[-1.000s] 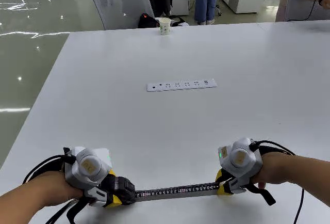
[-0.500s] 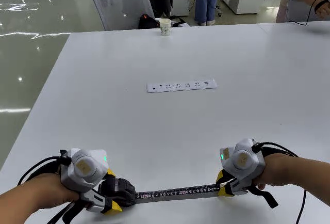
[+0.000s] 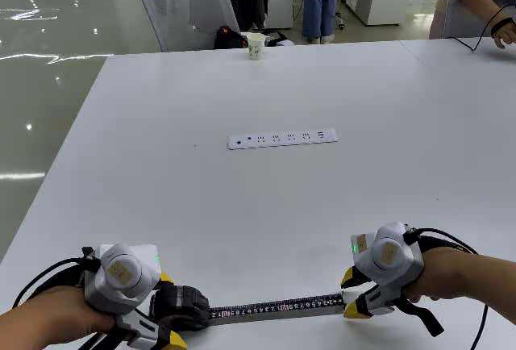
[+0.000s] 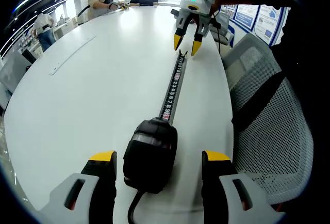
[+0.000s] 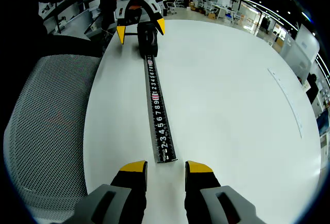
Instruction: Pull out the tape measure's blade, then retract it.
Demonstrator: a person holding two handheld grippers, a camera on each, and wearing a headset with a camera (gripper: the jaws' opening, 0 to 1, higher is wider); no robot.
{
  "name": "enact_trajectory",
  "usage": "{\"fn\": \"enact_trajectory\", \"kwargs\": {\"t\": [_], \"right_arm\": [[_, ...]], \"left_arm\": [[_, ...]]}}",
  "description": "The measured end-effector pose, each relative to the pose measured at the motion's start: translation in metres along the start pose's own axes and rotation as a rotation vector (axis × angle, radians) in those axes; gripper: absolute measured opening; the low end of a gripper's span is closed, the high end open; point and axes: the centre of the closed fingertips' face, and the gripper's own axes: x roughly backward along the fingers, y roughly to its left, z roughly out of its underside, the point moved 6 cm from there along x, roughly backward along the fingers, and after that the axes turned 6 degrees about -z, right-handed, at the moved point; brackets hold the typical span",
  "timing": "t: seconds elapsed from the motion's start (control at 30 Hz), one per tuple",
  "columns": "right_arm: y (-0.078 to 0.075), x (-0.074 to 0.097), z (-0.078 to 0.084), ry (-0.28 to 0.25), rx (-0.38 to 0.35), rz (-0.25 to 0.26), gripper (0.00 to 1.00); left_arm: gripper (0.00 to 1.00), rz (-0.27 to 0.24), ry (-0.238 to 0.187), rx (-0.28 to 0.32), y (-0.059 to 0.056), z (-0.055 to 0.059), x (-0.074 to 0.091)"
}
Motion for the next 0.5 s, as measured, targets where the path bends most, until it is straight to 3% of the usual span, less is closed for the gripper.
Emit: {"fn": "enact_trajectory", "kwargs": {"t": [0.13, 0.23, 0.4, 0.5], "right_arm": [[0.001, 0.004, 0.007, -0.029, -0.046, 0.008, 0.30], [0.004, 0.008, 0.009, -0.045, -0.078, 0.012, 0.39], [0.007, 0.014, 0.012, -0.068, -0.104, 0.038, 0.41], [0.011, 0.015, 0.016, -0.069, -0.123, 0.041, 0.43]], "left_arm": [[0.66, -0.002, -0.007, 0.025, 0.000, 0.002, 0.000], [0.69, 0.003, -0.019, 0.045, -0.002, 0.003, 0.001], [0.77, 0.004, -0.034, 0.074, -0.004, 0.007, 0.002], [0.80, 0.001, -0.042, 0.127, -0.004, 0.010, 0.003]]}}
